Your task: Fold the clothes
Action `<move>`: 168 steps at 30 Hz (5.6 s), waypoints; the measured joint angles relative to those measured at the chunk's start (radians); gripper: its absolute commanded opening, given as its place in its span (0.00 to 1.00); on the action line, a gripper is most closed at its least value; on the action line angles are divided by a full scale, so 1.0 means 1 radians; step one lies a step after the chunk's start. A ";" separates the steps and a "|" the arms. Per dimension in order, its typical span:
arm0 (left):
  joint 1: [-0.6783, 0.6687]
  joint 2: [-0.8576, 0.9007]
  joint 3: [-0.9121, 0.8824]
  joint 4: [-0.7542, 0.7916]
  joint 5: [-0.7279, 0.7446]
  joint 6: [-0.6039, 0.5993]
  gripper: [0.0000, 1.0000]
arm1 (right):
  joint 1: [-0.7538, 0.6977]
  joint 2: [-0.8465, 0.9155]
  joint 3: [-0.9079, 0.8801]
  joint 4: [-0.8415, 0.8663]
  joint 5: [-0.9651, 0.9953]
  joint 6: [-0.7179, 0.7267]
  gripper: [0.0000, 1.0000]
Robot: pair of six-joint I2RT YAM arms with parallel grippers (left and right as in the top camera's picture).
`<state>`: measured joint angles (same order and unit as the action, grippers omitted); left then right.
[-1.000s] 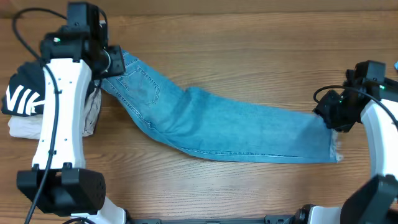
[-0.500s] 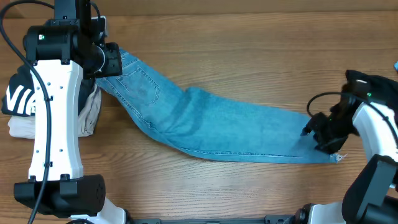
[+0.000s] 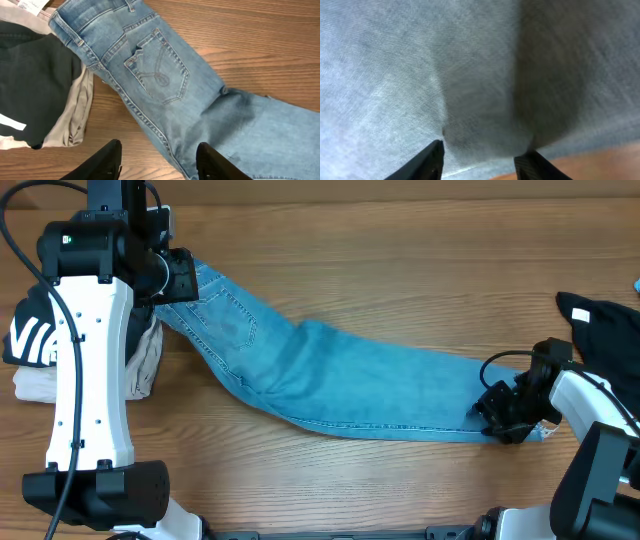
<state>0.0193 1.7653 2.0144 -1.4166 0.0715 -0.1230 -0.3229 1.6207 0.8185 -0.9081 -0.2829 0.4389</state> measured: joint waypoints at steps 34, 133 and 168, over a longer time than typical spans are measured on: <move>0.000 0.000 0.000 -0.026 0.000 0.000 0.57 | -0.003 -0.494 0.572 0.302 -0.430 -0.282 0.04; 0.000 0.034 0.096 -0.082 0.029 0.074 0.52 | 0.952 0.245 0.679 -0.150 -0.092 -0.649 0.77; 0.000 -0.194 0.147 -0.264 -0.069 0.017 0.63 | 0.993 0.268 0.584 -0.186 -0.529 -0.438 0.04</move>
<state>0.0193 1.5711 2.1612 -1.6806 0.0025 -0.1059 0.6697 1.8885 1.4029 -1.0943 -0.8120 0.0010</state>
